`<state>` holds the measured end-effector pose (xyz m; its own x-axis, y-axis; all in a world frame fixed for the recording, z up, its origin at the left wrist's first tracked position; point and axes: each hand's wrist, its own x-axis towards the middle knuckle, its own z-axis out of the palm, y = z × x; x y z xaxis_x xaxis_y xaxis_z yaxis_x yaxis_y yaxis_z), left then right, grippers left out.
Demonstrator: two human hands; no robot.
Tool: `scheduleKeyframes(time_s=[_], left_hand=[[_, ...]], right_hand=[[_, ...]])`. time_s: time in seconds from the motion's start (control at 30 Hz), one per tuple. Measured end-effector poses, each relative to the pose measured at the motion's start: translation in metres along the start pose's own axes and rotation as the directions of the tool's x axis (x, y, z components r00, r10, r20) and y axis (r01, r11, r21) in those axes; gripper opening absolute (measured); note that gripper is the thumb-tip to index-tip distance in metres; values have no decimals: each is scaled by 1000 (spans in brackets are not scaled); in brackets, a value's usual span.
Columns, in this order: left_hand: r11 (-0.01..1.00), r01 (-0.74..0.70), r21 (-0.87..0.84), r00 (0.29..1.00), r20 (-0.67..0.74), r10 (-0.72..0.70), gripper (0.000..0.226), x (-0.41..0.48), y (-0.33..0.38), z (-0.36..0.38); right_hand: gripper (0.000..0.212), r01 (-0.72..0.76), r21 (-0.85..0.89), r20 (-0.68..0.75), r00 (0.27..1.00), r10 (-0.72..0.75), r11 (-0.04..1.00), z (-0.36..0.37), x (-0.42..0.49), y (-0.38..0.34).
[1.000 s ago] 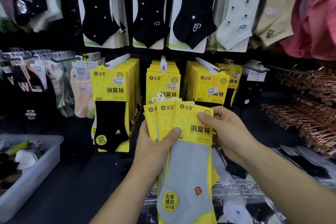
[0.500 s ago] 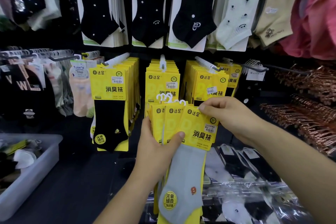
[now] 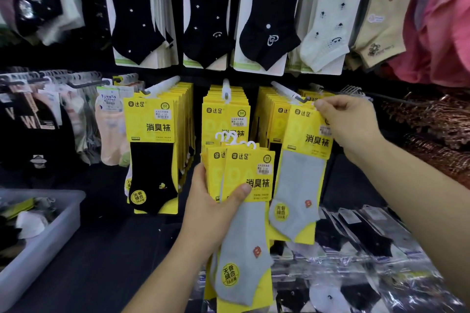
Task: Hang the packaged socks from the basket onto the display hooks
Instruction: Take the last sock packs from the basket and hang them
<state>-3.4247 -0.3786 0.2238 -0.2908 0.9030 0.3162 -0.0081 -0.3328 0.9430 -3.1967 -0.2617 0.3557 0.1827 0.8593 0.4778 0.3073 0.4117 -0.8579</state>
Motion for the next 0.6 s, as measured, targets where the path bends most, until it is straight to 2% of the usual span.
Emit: scheduleKeyframes(time_s=[0.2, 0.33, 0.5, 0.6], left_hand=[[1000, 8, 22, 1000, -5, -8, 53, 2, -3, -3], [999, 15, 31, 1000, 4, -15, 53, 1, -3, -2], [1000, 12, 12, 1000, 12, -12, 59, 0, 0, 0], [1000, 6, 7, 1000, 12, -6, 59, 0, 2, 0]], right_hand=[[16, 111, -50, -37, 993, -113, 993, 17, 16, 0], [25, 170, -146, -29, 984, -176, 975, 27, 16, 1], [16, 166, -232, -19, 984, -175, 959, 28, 12, 5], [19, 243, -396, 7, 965, -262, 885, 27, 7, 9]])
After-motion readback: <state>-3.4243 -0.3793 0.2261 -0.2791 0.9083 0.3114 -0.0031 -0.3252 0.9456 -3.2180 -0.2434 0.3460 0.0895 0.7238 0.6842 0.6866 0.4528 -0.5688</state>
